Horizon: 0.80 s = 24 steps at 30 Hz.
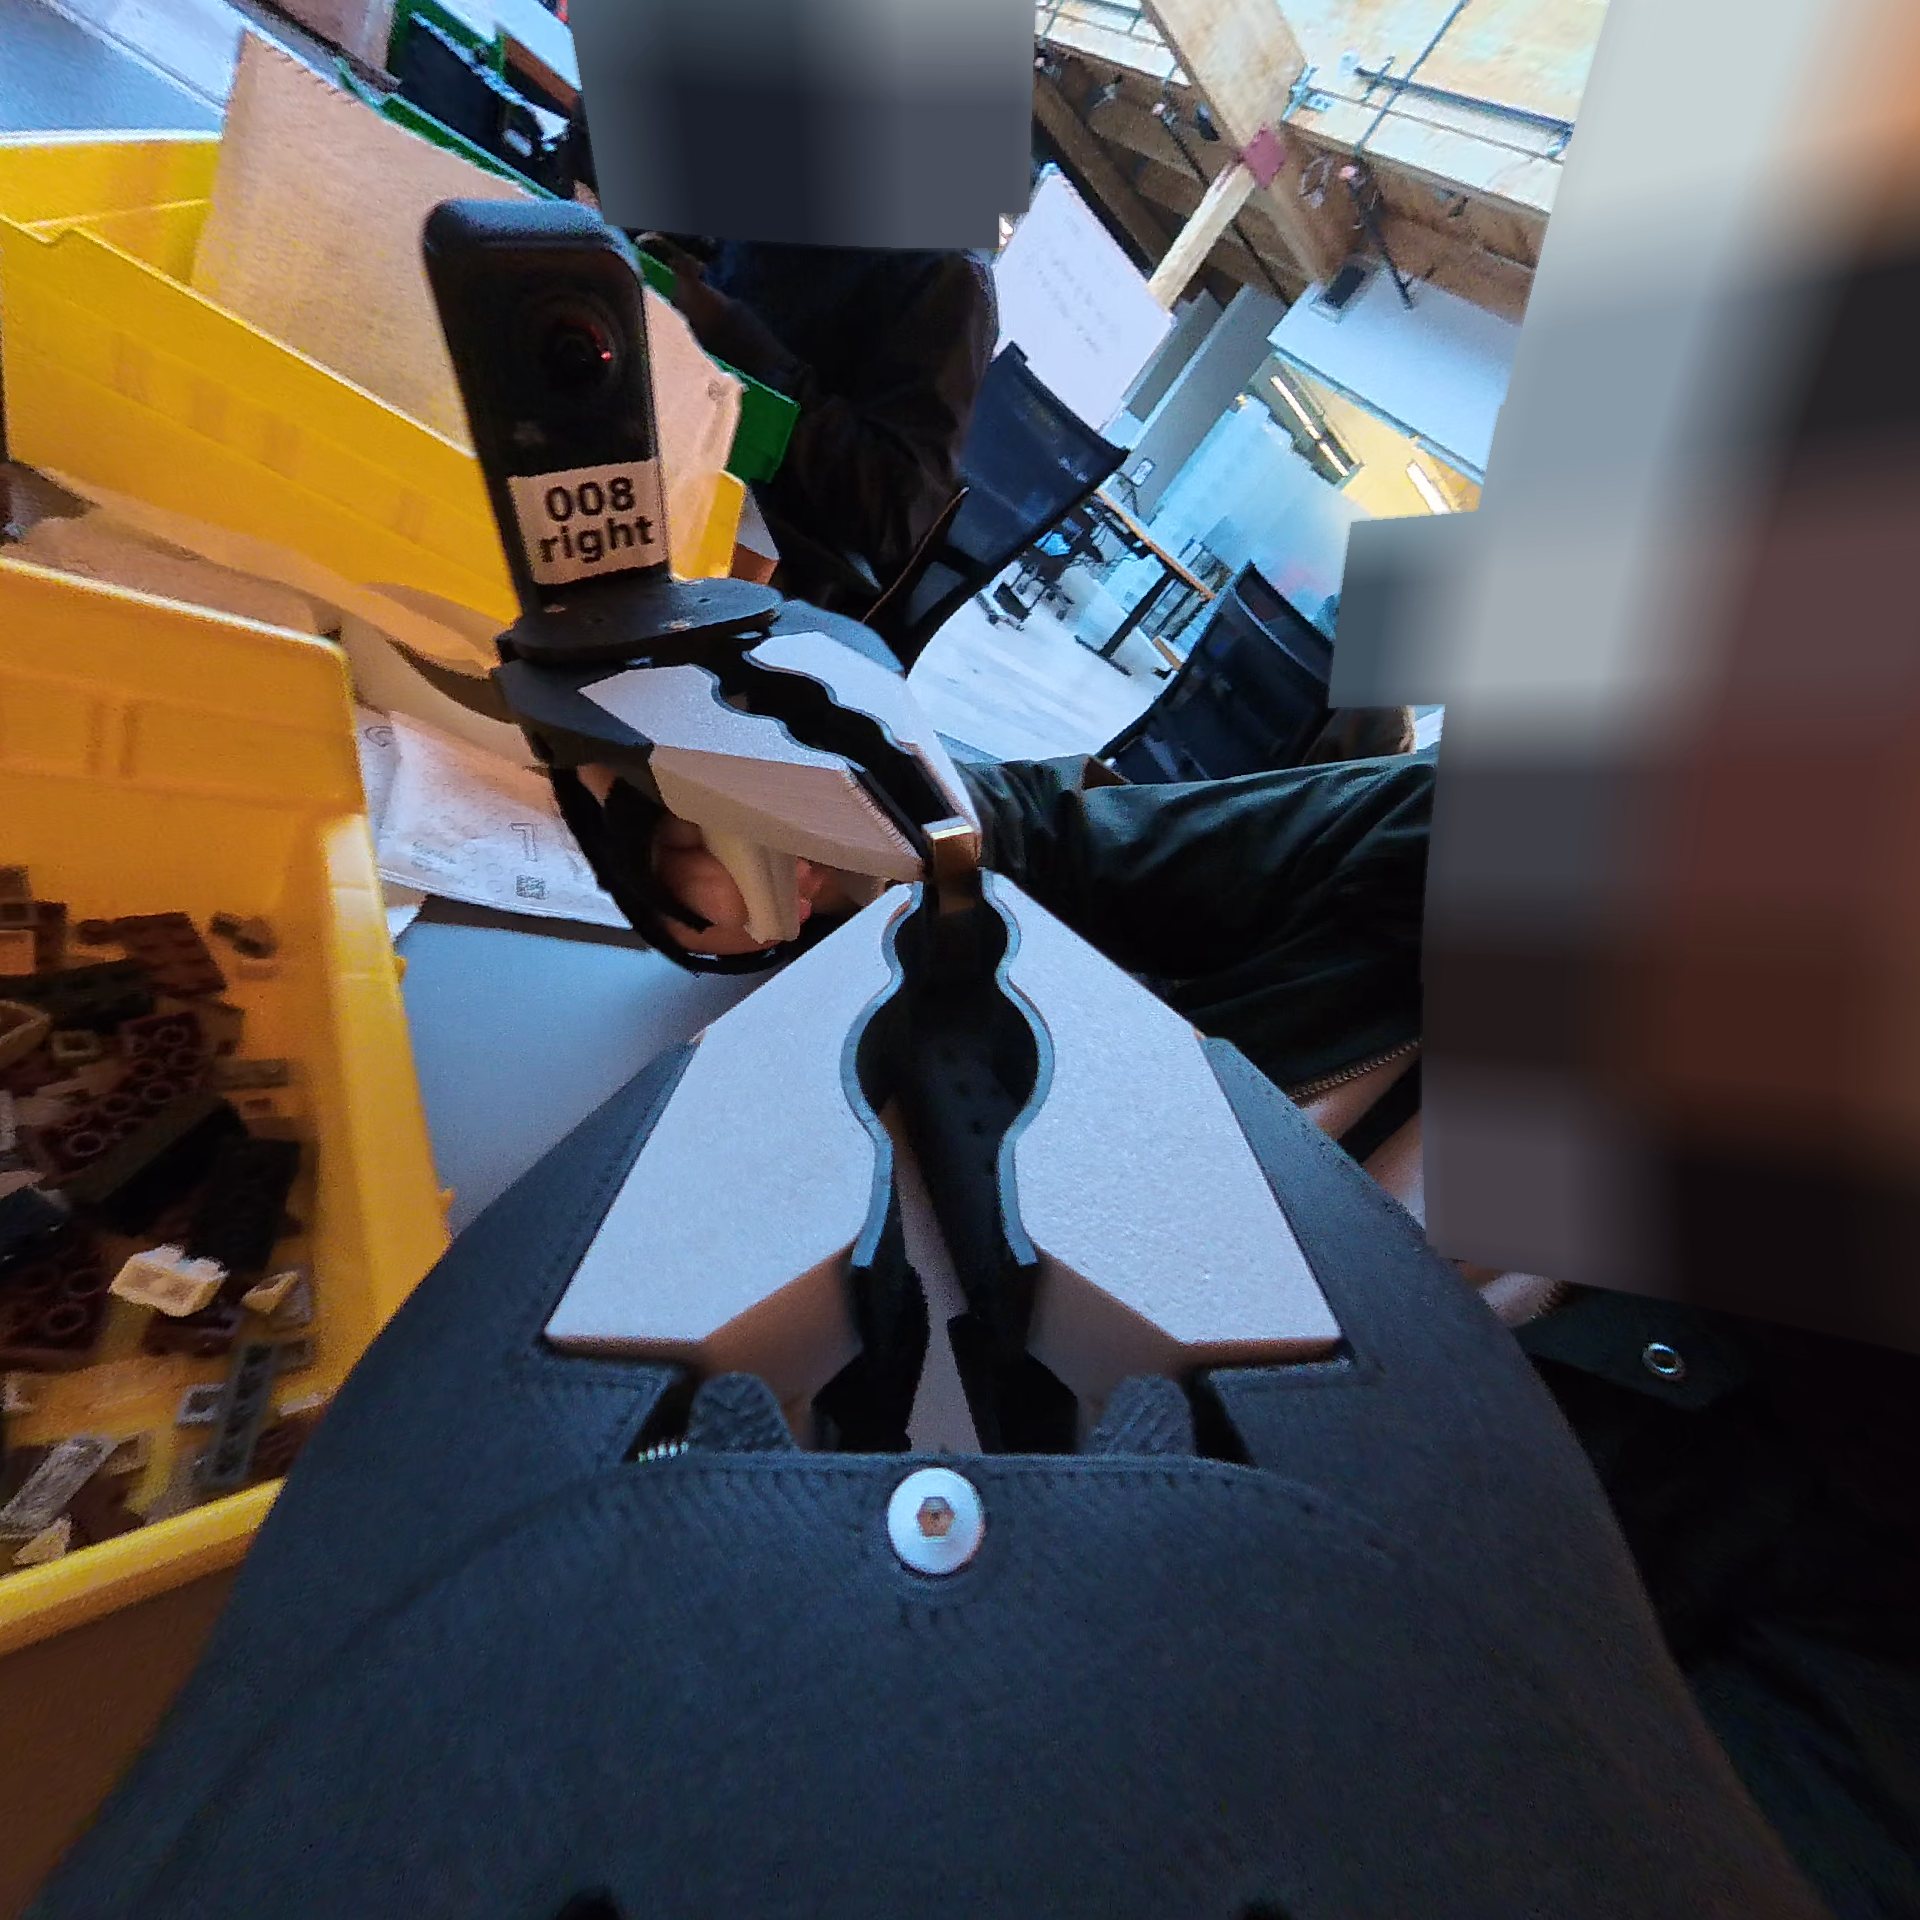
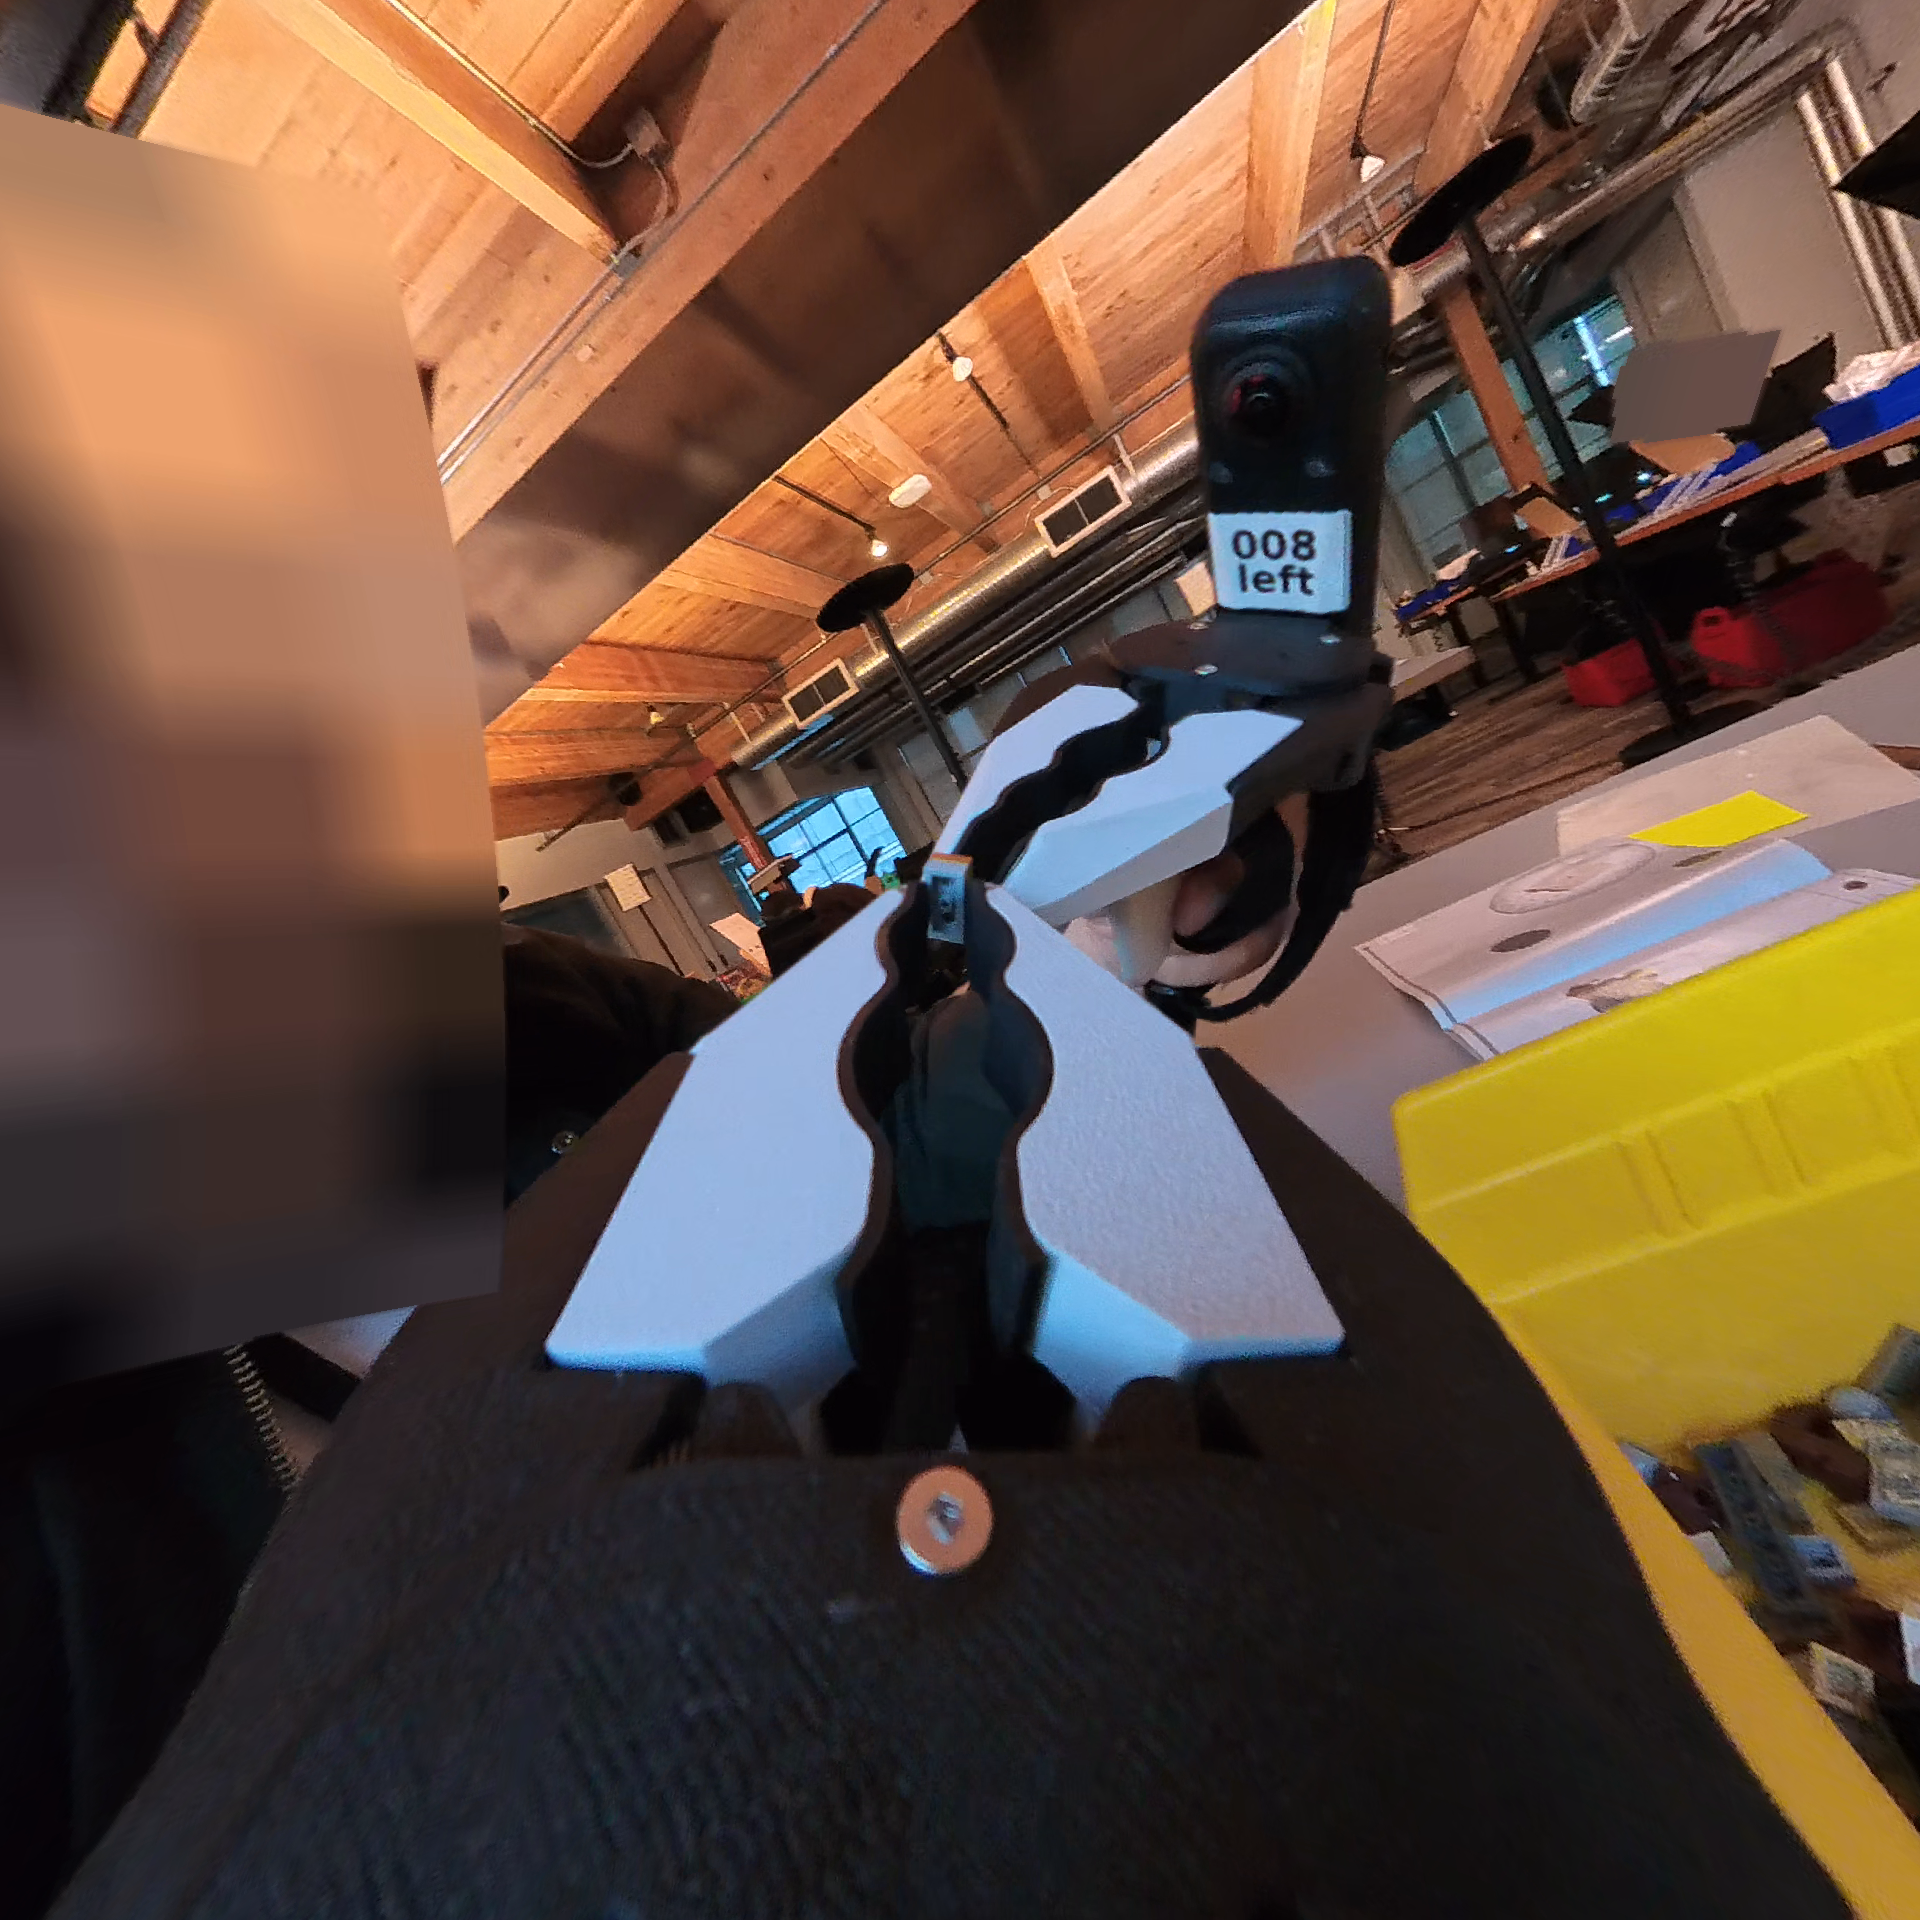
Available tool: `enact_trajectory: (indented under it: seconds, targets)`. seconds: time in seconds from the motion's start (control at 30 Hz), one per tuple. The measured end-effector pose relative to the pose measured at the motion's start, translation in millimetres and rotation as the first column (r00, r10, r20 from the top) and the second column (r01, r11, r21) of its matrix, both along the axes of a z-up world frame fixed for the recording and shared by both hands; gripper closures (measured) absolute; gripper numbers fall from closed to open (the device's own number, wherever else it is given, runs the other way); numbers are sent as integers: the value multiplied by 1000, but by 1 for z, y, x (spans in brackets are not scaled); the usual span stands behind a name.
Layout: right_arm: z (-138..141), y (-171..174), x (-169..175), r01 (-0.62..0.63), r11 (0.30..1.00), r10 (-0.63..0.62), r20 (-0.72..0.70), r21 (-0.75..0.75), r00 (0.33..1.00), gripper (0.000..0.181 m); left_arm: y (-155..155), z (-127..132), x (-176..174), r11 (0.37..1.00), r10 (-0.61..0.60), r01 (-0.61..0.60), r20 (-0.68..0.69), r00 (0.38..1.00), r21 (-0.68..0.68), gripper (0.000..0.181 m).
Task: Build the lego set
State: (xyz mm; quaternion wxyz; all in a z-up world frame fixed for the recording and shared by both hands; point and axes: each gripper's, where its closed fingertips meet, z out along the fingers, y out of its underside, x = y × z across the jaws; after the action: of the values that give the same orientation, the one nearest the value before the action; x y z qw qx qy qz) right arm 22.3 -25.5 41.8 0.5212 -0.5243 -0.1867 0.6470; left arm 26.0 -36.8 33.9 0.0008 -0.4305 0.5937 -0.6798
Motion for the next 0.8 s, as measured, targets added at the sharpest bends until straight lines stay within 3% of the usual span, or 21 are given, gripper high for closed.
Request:
enact_trajectory:
  seconds: [0.13, 0.27, 0.5, 0.8]
  targets:
    - [-15, 15, 7, 82, 996, -79, 49, -46, 996, 176, 15, -15, 8, 987, 110, -106, -30, 993, 124, 175]
    - [-16, 19, 8, 76, 994, -76, 10, -83, 997, 176, 18, -17, 8, 981, 130, -123, -39, 991, 149, 175]
    - [-31, 33, 12, 231, 968, -214, 150, -102, 965, 176, 29, -33, 15, 941, 222, -196, -66, 973, 274, 175]
    - [-7, 11, 5, 57, 995, -55, 21, -84, 998, 177, 5, -6, 6, 998, 57, -56, -34, 998, 33, 175]
